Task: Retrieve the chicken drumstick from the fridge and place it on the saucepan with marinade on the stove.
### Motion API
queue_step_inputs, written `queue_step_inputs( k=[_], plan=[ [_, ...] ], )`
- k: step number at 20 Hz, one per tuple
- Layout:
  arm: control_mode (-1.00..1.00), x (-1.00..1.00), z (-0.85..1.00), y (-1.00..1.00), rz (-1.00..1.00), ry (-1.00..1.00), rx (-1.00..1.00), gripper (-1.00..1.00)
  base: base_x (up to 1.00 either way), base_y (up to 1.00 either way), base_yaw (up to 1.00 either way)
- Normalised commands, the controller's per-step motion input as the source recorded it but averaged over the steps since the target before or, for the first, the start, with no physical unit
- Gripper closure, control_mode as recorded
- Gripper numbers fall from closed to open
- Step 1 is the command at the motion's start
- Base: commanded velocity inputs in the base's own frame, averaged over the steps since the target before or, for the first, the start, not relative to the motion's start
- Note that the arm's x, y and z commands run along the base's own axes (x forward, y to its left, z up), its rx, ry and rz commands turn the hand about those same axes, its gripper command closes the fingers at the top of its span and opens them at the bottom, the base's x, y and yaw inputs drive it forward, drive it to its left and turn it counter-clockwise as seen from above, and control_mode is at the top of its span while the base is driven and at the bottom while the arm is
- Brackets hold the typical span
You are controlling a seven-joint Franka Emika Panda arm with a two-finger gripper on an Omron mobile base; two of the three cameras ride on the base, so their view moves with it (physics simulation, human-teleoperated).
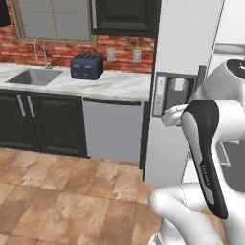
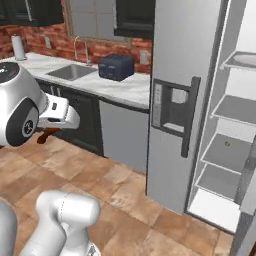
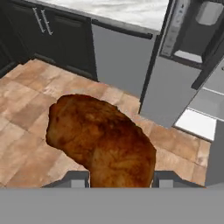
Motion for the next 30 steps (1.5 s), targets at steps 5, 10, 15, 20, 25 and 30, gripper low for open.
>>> queue_step_inputs(
  k=[5,10,15,20,25,30],
  plan=[
    [1.0,0.0,0.0,0.0,0.0,0.0,0.0,1.0,-0.2,0.87,0.83],
    [1.0,0.0,0.0,0.0,0.0,0.0,0.0,1.0,-0.04,1.0,0.74],
    [1.0,0.0,0.0,0.0,0.0,0.0,0.0,1.0,0.22,1.0,0.65],
    [1.0,0.0,0.0,0.0,0.0,0.0,0.0,1.0,0.79,0.89,0.5],
    [1.0,0.0,0.0,0.0,0.0,0.0,0.0,1.0,0.98,0.23,0.24],
    [1.0,0.0,0.0,0.0,0.0,0.0,0.0,1.0,0.96,-0.36,0.01]
  ],
)
